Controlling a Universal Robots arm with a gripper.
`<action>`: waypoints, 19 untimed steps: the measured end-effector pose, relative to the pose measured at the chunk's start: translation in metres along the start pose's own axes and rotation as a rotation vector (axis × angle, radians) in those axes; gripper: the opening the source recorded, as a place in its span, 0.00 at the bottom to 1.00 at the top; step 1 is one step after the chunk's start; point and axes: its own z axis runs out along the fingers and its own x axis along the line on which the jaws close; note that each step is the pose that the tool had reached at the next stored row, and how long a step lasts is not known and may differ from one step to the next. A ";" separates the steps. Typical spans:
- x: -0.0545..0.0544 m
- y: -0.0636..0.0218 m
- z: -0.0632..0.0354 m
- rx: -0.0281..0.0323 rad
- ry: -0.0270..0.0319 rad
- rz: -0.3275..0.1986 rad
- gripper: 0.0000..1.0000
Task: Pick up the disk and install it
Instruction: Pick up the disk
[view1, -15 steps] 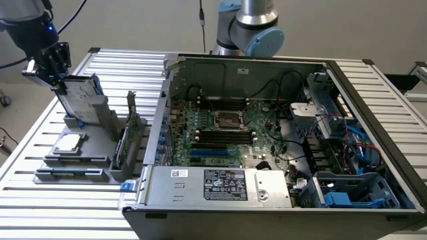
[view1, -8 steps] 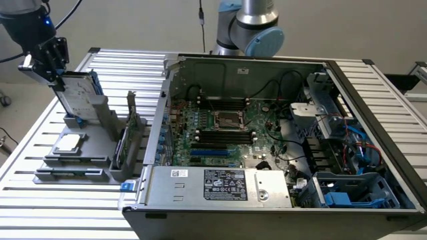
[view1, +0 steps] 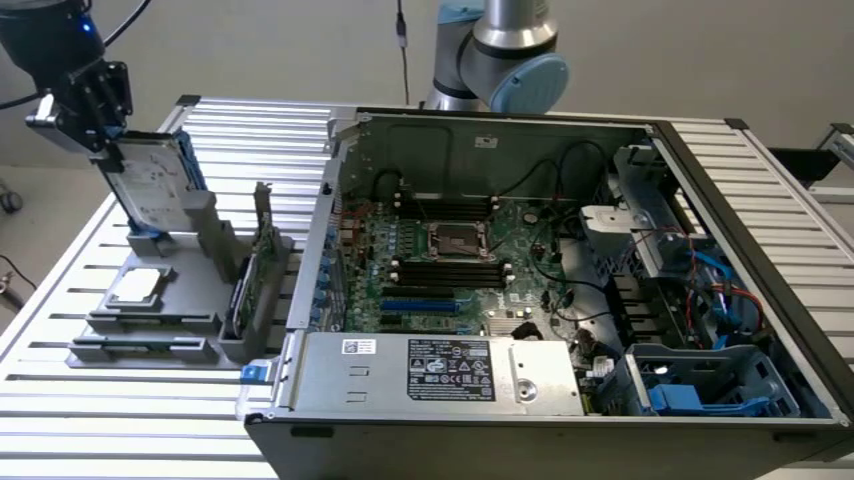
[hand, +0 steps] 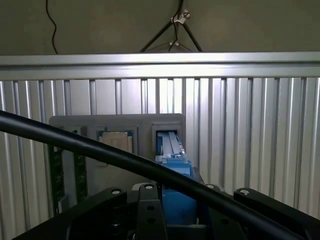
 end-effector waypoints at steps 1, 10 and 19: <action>0.000 0.0000 -0.0021 -0.0001 0.0000 0.000 0.33; 0.000 -0.0002 -0.0229 -0.0001 0.0000 0.000 0.33; 0.001 -0.0106 -0.0560 -0.0001 0.0001 0.000 0.33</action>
